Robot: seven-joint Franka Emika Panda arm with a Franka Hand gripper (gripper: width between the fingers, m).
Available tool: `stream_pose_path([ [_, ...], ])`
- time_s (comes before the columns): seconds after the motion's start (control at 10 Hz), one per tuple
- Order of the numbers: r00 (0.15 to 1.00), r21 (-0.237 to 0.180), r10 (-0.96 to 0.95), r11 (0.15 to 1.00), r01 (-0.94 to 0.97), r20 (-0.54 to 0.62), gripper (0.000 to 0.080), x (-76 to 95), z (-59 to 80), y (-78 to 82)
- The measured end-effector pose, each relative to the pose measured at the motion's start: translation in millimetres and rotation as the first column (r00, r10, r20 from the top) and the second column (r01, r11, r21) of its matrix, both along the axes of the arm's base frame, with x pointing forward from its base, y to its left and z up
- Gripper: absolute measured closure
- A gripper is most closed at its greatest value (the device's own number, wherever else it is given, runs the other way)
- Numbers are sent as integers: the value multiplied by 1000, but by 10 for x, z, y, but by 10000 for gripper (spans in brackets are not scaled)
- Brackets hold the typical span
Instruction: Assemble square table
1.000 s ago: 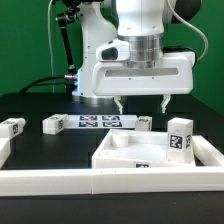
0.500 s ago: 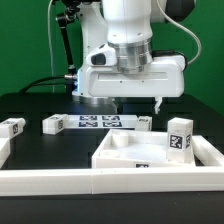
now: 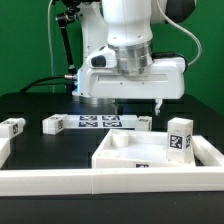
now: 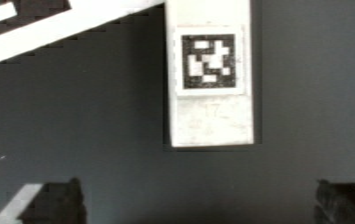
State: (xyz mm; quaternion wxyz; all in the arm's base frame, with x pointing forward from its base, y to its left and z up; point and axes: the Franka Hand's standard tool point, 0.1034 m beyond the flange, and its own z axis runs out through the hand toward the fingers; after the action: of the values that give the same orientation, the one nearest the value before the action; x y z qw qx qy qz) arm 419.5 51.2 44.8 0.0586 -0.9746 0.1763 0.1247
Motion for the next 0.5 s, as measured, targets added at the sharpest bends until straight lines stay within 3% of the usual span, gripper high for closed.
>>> stream_pose_path([
  [0.2, 997, 26, -5, 1000, 8, -81, 150, -37, -23, -2],
  [0.5, 959, 99, 7, 995, 22, -282, 150, -49, -42, 51],
])
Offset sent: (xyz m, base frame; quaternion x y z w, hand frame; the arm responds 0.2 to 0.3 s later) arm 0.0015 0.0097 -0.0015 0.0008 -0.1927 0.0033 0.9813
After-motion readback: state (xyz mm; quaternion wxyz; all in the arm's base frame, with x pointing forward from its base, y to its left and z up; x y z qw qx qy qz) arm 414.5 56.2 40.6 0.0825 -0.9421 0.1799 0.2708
